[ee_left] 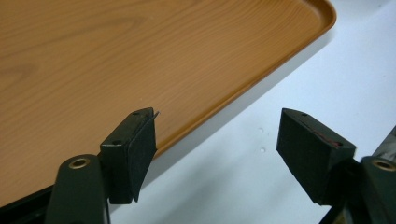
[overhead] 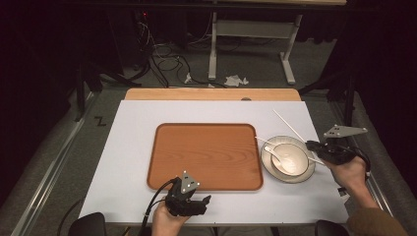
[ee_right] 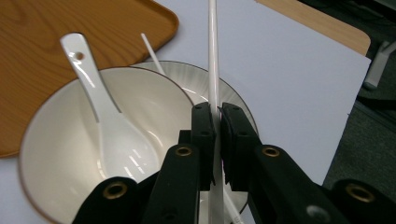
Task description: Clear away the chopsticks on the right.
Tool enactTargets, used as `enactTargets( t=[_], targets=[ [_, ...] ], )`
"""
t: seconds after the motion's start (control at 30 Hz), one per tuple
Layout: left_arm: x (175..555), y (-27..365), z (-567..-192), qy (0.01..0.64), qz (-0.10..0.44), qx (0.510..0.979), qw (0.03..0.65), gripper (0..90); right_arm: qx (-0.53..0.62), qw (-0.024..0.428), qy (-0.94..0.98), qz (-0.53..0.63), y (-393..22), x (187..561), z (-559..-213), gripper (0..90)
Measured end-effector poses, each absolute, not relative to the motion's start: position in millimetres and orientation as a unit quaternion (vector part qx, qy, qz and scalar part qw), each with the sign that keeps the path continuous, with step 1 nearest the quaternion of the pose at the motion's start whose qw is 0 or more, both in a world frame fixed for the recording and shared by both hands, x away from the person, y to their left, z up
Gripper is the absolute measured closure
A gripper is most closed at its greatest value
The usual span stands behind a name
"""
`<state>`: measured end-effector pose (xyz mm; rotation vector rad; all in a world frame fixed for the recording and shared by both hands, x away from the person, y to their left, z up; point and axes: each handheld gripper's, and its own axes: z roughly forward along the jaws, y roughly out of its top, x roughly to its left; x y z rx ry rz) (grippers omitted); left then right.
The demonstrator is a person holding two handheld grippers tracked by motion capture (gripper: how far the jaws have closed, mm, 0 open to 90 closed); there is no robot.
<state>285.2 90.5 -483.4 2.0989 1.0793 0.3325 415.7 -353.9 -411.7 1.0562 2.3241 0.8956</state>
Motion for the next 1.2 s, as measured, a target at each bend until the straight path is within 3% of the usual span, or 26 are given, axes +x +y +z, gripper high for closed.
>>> enactTargets(
  t=[0.77,1.2],
  targets=[
    [306,76,-476,0.373,0.108,0.835,0.389,28.5,0.363,0.214,0.837,0.348,-315,334,-406,85.3],
    [309,73,-477,0.365,0.105,0.840,0.387,28.5,0.346,0.178,0.853,0.347,-267,327,-425,85.3]
  ],
)
